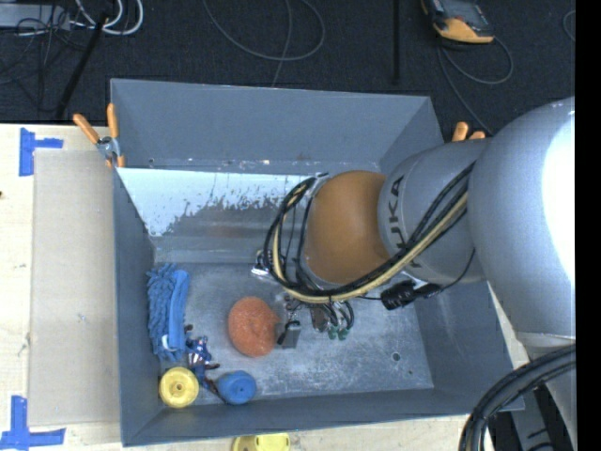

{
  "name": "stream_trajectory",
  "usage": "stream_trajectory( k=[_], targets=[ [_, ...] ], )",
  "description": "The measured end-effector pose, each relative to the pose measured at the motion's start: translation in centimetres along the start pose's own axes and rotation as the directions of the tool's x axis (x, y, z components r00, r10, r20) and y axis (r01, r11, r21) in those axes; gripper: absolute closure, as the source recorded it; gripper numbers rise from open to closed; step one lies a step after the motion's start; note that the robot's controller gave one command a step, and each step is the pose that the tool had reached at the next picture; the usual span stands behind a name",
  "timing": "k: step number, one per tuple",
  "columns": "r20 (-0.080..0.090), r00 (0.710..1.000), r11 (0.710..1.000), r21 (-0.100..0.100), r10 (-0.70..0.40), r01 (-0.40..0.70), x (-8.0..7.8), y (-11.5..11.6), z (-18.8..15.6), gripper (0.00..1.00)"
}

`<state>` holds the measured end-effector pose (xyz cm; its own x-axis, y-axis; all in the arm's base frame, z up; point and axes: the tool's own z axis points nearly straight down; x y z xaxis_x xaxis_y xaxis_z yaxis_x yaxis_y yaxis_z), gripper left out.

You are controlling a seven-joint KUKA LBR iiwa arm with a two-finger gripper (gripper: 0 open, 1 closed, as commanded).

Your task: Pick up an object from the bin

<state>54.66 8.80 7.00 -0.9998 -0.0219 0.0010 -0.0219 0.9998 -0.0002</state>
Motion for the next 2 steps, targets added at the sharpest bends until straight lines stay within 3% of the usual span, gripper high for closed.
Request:
stream_trajectory(
  k=[1,2],
  targets=[
    [0.0,1.0,1.0,0.0,0.001,-0.001,0.0,0.0,0.0,1.0],
    [-0.006,1.0,1.0,0.0,0.006,-0.006,0.3,-0.6,-5.4,1.0]
  ],
)
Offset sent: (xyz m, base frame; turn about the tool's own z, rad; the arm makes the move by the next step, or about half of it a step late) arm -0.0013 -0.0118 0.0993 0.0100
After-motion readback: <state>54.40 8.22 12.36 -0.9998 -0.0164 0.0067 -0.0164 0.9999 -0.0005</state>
